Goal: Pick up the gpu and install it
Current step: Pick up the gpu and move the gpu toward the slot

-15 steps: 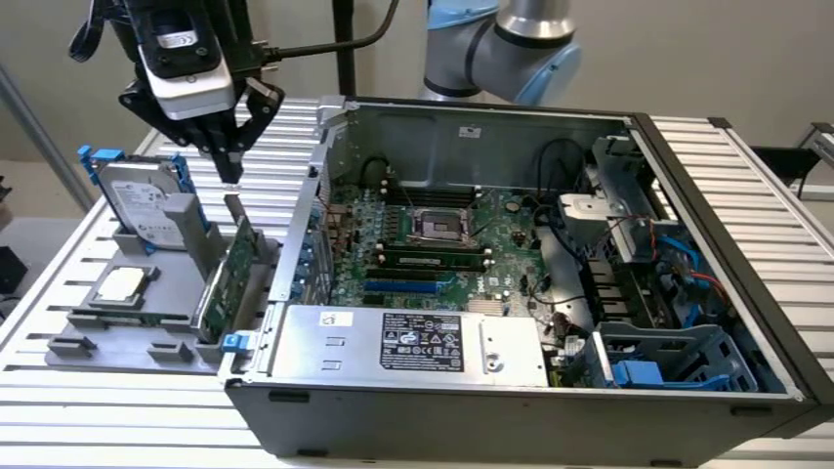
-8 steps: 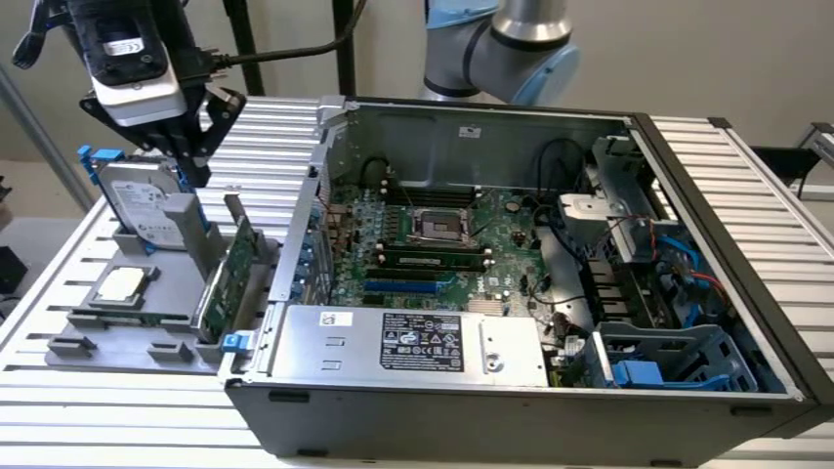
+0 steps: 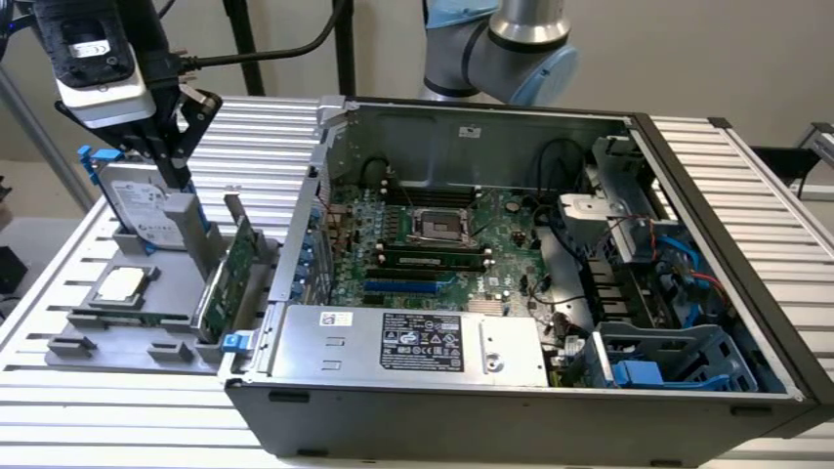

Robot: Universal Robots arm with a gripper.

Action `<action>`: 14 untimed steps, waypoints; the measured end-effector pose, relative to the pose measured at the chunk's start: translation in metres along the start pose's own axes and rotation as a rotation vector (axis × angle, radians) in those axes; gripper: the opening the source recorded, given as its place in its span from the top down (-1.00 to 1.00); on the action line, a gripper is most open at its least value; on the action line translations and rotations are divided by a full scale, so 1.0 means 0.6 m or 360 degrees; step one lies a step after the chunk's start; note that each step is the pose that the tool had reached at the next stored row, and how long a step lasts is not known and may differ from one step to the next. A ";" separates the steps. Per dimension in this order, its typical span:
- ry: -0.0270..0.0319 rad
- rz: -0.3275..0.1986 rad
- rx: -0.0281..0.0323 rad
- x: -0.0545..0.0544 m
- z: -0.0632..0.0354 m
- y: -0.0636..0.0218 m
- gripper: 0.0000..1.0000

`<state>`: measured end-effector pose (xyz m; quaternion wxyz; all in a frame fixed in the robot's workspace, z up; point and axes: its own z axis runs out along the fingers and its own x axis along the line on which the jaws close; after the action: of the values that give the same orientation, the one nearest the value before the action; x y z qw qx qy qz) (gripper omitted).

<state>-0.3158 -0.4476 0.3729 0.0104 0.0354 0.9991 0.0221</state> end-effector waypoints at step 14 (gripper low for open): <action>0.00000 0.0000 0.00000 0.000 0.000 0.000 0.52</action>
<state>-0.3158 -0.4476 0.3729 0.0104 0.0353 0.9991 0.0221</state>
